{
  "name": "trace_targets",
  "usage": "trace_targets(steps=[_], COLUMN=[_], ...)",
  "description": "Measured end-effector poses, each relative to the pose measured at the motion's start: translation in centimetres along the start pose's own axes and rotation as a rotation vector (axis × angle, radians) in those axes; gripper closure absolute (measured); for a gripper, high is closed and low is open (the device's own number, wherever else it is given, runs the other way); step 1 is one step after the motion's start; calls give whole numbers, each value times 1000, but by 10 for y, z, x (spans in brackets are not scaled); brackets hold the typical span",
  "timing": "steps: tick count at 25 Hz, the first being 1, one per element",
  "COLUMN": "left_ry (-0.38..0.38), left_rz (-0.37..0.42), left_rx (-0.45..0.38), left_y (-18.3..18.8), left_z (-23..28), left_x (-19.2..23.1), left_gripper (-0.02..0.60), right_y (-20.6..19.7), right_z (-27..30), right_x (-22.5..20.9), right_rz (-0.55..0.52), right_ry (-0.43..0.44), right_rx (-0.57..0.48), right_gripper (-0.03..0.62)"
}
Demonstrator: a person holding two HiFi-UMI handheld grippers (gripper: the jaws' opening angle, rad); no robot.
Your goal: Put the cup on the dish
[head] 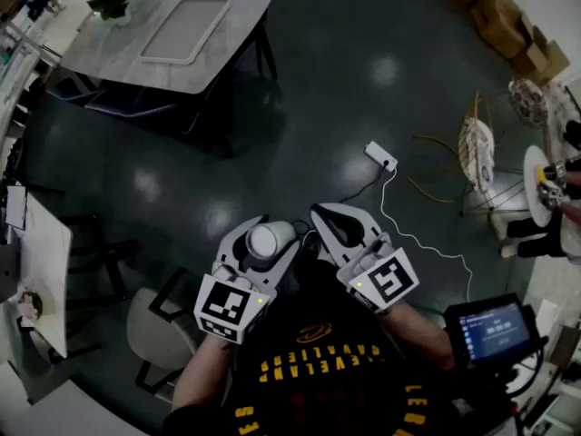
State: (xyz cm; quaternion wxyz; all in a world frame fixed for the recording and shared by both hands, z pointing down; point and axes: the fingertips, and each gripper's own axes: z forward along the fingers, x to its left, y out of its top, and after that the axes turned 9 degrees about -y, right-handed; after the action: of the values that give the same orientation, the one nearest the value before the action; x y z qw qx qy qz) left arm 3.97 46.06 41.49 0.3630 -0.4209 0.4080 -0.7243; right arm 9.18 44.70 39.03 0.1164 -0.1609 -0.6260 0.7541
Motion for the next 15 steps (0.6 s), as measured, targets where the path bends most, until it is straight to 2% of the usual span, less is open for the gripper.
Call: trace_targets(steps=[4,8,12,15], left_ry=[-21,-57,-75,-79], left_rz=[17,0,11,38], left_rx=[5,0,29,40], left_y=[-21,-47,-62,-58], left_z=[-43,-89,-105,-112], left_x=[2,-7,-32,-53], left_gripper=[322,322,322,322], right_y=[-19,-37,-50,-53], right_z=[-7,-31,-63,-85], right_x=[55,117,135,144], right_rz=[-21,-34,-23,-47], right_ry=[-12,-26,-28,-3], right_rx=[22,64,76,86], right_gripper=[588,588,588,586])
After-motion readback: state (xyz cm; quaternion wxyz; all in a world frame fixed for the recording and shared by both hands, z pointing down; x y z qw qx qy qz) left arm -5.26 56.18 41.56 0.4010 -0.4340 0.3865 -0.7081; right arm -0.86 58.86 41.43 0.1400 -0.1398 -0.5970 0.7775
